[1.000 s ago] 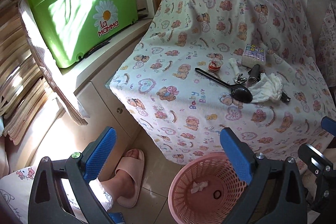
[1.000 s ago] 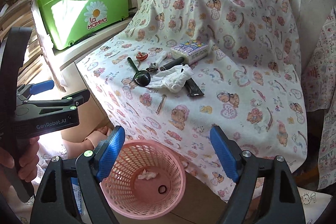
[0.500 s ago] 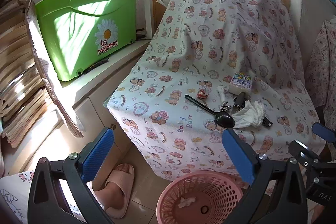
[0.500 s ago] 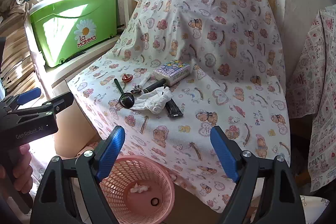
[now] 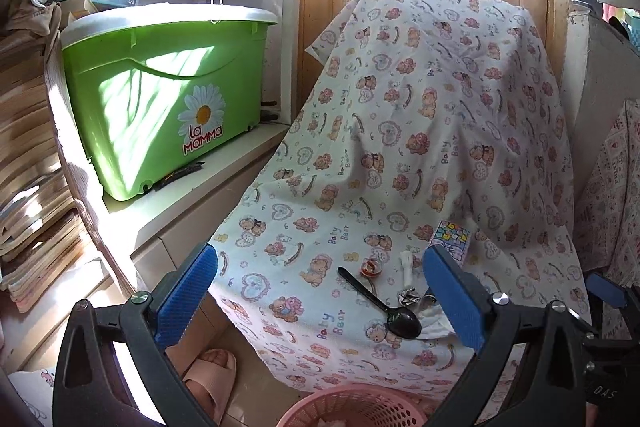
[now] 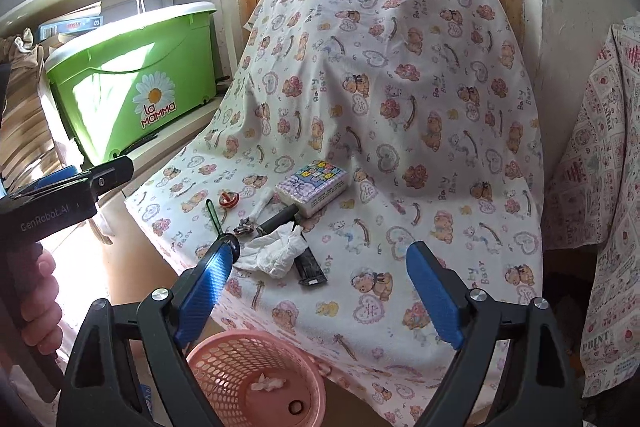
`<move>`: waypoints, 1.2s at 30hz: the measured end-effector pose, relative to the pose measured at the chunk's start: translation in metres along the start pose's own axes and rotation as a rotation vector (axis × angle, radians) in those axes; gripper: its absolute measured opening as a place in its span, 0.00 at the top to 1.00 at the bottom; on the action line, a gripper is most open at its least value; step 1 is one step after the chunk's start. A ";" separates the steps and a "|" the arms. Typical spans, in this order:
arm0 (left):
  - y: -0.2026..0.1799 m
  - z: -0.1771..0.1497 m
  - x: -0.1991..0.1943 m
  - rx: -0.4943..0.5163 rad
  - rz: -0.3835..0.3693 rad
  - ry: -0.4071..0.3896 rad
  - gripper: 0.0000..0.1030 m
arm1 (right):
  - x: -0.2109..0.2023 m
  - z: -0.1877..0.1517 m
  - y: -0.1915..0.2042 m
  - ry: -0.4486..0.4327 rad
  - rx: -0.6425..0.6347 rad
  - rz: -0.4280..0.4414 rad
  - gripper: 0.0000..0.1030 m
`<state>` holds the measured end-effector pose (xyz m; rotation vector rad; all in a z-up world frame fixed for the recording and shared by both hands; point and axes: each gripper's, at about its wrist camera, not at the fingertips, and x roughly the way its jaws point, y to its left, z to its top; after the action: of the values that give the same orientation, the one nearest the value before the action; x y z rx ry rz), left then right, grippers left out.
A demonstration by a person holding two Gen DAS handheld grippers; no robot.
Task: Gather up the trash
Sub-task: 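Move both open tools back up toward the items on the table, then close the right tool on the crumpled white tissue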
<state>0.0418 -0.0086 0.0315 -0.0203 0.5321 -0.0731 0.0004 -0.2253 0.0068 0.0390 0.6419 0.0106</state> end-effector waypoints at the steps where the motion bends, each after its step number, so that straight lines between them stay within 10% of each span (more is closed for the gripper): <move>1: -0.002 0.003 0.002 0.034 -0.006 -0.008 0.01 | 0.003 0.003 -0.002 -0.005 -0.006 -0.017 0.11; 6: -0.009 -0.003 0.006 0.133 -0.004 -0.044 0.01 | 0.016 0.005 -0.014 0.000 -0.017 0.042 0.11; 16: 0.005 -0.037 0.040 0.038 0.011 0.151 0.02 | 0.040 -0.019 -0.028 0.146 0.024 0.048 0.13; 27: -0.008 -0.050 0.048 0.159 0.114 0.163 0.03 | 0.062 -0.023 -0.007 0.196 0.009 0.174 0.36; 30: -0.002 -0.055 0.056 0.147 0.110 0.212 0.03 | 0.072 -0.019 -0.001 0.216 0.029 0.220 0.60; 36: 0.006 -0.052 0.057 0.119 0.105 0.202 0.04 | 0.088 -0.015 0.009 0.238 0.055 0.246 0.60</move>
<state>0.0654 -0.0069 -0.0423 0.1328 0.7289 -0.0036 0.0616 -0.2140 -0.0577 0.1713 0.8724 0.2384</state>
